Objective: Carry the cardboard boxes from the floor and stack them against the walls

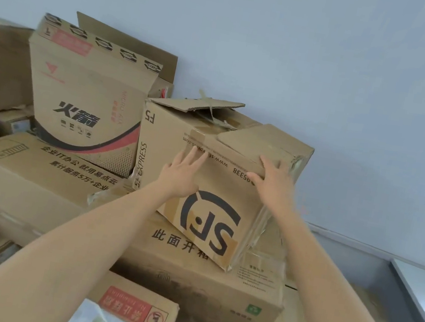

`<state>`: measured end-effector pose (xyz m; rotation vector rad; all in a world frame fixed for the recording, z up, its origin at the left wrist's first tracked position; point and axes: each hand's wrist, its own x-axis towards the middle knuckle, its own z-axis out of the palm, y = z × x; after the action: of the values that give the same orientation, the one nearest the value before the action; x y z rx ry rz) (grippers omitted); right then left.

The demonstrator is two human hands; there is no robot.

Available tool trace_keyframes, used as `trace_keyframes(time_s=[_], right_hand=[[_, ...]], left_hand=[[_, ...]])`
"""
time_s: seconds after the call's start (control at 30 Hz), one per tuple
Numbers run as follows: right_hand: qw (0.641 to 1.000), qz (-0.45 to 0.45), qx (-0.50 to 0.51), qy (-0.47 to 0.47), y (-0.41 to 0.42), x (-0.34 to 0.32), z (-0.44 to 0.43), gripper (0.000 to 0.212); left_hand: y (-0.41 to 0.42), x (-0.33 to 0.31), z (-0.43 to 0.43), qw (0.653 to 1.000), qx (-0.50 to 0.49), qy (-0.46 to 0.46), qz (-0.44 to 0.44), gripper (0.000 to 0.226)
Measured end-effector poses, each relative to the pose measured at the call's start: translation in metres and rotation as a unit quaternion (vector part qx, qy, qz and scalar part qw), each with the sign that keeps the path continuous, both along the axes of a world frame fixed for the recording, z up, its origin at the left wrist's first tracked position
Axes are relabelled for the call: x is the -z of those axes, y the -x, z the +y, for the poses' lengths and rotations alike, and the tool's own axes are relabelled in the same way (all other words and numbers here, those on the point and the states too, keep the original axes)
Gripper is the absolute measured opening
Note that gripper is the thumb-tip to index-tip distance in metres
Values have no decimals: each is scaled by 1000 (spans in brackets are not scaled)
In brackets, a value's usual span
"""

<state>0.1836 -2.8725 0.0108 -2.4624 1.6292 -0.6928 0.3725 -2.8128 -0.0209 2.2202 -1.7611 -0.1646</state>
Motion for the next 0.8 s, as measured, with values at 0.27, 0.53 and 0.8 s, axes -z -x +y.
trace_keyframes(time_s=[0.27, 0.53, 0.8], right_hand=[[978, 159, 105, 82, 30, -3, -60, 35], [968, 186, 138, 95, 23, 1, -90, 35], [994, 61, 86, 42, -25, 25, -27, 69]], left_hand=[[-12, 33, -3, 998, -49, -13, 27, 80], [-61, 60, 62, 973, -189, 48, 126, 59], [-115, 69, 185, 880, -333, 187, 282, 43]])
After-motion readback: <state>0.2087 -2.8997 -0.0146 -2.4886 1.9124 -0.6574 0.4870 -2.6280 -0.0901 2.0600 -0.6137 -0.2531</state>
